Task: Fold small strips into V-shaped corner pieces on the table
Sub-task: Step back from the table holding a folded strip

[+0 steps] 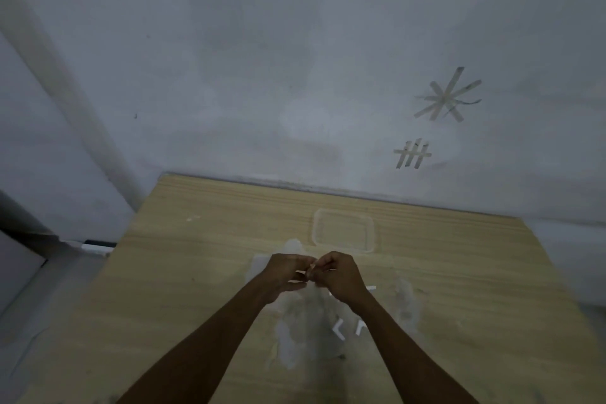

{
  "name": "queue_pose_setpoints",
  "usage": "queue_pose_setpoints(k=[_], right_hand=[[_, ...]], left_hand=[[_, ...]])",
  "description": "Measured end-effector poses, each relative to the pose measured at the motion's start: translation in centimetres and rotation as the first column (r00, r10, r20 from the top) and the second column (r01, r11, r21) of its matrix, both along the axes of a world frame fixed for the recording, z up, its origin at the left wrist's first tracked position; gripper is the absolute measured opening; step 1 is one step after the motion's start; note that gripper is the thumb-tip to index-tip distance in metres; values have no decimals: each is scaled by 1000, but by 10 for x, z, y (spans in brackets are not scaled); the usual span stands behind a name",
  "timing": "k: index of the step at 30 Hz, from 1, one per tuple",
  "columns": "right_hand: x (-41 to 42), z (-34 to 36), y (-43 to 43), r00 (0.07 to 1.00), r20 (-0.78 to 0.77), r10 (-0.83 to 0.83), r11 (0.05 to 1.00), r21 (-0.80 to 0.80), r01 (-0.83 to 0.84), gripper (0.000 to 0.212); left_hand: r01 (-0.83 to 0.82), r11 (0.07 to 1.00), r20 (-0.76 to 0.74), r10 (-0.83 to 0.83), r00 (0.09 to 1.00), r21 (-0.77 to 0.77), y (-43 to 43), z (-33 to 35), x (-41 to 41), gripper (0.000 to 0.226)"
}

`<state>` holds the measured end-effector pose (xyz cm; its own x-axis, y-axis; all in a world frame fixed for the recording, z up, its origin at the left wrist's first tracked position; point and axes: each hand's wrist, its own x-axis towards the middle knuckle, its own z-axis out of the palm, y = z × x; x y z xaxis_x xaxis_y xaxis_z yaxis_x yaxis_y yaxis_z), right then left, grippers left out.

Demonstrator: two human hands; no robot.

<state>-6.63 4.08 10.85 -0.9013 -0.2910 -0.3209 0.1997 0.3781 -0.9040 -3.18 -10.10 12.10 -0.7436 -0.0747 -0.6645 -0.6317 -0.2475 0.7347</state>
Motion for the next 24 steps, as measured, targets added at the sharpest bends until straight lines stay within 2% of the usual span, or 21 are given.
queue_pose_setpoints(k=[3,8,11,17,24], right_hand=[[10,0,-16,997,65,-34,995,-87,40,17],[21,3,-37,951,258,-169,943,-237,232,19],[24,6,-46,925,339,-170,920,-282,273,17],[31,6,-57,899,423,-115,920,-297,257,8],[39,1,-73,906,400,-140,936,-246,253,9]], left_hand=[[-16,1000,-12,16,1000,-4,-16,-1,6,16],[-144,990,-52,144,988,11,-36,-4,15,20],[-164,986,-62,164,984,8,-44,-4,21,13],[-235,963,-94,224,970,-132,-55,-1,29,10],[-181,965,-126,159,979,-188,-77,-2,43,14]])
